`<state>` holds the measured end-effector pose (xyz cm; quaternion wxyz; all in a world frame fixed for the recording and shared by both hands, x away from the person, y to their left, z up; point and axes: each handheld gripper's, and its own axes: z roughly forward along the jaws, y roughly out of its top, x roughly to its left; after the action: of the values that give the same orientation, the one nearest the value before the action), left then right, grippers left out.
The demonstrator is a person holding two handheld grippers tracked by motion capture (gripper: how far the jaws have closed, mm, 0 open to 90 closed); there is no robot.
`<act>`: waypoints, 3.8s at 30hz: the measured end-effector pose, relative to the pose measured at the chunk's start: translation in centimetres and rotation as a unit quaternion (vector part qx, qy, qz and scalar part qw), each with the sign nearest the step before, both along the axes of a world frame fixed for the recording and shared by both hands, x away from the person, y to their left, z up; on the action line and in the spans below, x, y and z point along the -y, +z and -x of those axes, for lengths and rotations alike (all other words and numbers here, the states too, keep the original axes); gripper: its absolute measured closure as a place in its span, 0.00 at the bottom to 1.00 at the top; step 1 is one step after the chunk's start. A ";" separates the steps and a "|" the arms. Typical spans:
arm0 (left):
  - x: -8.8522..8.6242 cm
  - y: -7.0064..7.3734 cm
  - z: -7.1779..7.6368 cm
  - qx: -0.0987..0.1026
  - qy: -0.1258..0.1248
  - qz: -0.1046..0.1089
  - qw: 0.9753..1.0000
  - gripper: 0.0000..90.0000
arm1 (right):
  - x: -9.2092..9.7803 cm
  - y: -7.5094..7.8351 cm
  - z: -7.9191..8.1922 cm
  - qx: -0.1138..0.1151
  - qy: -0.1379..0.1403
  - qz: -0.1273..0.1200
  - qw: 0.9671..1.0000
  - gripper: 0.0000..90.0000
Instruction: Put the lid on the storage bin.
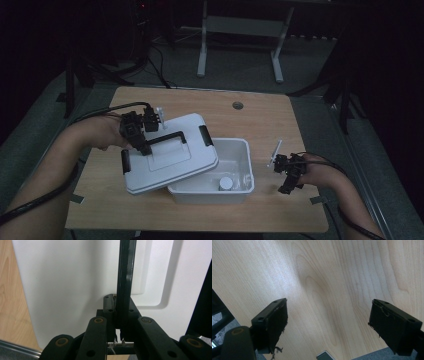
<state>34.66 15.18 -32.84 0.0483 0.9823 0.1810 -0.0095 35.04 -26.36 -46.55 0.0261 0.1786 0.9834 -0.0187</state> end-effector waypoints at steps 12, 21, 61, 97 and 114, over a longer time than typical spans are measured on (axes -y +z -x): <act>5.4 -0.2 -0.6 -0.004 -0.057 -0.003 0.998 0.93 | 0.2 0.1 0.0 0.004 0.000 0.000 1.000 0.17; 8.8 -0.4 -1.2 -0.008 -0.086 -0.005 0.996 0.93 | 0.3 0.5 0.1 0.005 0.001 0.002 1.000 0.17; 12.6 -4.3 -2.9 -0.026 -0.128 -0.033 0.991 0.93 | -0.3 -0.4 0.1 -0.003 0.012 0.014 1.000 0.17; 2.7 -4.4 -1.9 0.067 -0.021 0.095 0.993 0.03 | -0.6 -0.3 0.3 0.001 0.011 0.013 1.000 0.17; -3.2 -5.7 1.6 0.087 0.010 0.117 0.989 0.03 | 0.5 0.4 0.3 0.026 -0.013 -0.008 1.000 0.17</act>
<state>33.05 18.42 -38.56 0.1782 0.9650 0.1840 0.0555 34.74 -26.88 -46.20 0.0503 0.1922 0.9801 -0.0062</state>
